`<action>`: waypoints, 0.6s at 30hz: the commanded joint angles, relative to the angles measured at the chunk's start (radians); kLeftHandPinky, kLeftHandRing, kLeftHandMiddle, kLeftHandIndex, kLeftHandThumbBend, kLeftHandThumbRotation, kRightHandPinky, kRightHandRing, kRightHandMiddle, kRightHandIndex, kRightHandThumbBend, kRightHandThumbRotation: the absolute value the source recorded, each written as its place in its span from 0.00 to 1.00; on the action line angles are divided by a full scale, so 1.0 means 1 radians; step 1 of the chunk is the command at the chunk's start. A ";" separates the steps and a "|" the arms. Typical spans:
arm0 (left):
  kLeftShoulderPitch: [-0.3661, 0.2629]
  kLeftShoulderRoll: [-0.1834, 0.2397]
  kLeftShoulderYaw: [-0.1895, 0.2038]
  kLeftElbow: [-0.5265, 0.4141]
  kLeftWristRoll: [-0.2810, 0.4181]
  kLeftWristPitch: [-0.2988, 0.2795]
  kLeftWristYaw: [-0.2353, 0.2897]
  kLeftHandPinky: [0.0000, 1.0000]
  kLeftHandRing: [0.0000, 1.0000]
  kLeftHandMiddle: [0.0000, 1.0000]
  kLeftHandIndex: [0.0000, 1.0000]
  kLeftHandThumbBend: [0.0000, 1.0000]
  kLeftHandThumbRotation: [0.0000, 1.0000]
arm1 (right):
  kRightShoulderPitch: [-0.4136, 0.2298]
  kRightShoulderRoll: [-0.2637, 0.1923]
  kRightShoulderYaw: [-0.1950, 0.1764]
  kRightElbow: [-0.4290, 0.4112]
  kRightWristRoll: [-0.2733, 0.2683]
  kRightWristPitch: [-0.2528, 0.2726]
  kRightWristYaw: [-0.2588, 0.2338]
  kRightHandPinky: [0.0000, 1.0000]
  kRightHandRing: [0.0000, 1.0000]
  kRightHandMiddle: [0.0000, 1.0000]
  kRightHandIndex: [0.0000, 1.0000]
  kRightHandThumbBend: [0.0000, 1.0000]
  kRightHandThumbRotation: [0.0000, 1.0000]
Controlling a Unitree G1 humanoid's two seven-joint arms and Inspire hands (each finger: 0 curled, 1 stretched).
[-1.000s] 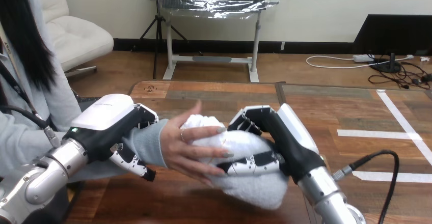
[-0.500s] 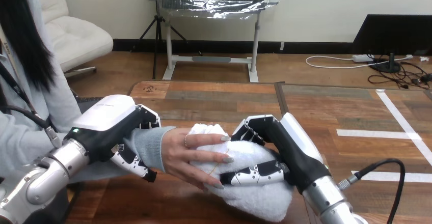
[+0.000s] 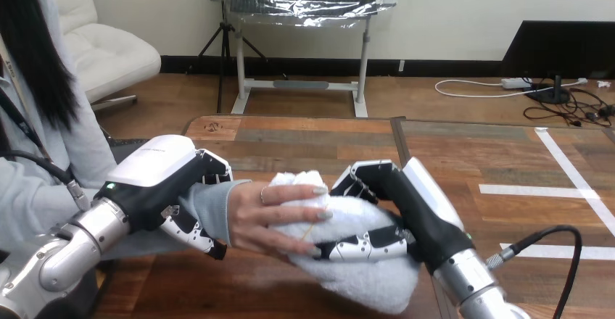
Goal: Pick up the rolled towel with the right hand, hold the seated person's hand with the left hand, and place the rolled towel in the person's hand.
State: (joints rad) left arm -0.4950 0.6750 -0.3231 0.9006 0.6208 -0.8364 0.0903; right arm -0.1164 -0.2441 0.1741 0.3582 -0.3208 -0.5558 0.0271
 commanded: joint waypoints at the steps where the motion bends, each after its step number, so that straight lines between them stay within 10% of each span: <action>1: -0.091 -0.042 0.019 -0.034 -0.027 -0.006 0.017 0.30 0.34 0.39 0.43 1.00 0.13 | -0.084 0.011 -0.025 -0.139 0.044 -0.044 0.000 0.25 0.30 0.38 0.42 0.85 0.00; 18: -0.087 -0.034 0.020 -0.039 -0.021 -0.014 0.011 0.30 0.35 0.41 0.44 1.00 0.12 | -0.090 0.022 -0.034 -0.116 0.041 -0.043 -0.002 0.26 0.31 0.38 0.42 0.86 0.00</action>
State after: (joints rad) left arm -0.5154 0.6602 -0.3171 0.8932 0.6172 -0.8399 0.0903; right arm -0.1241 -0.2423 0.1471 0.3047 -0.3119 -0.5560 0.0302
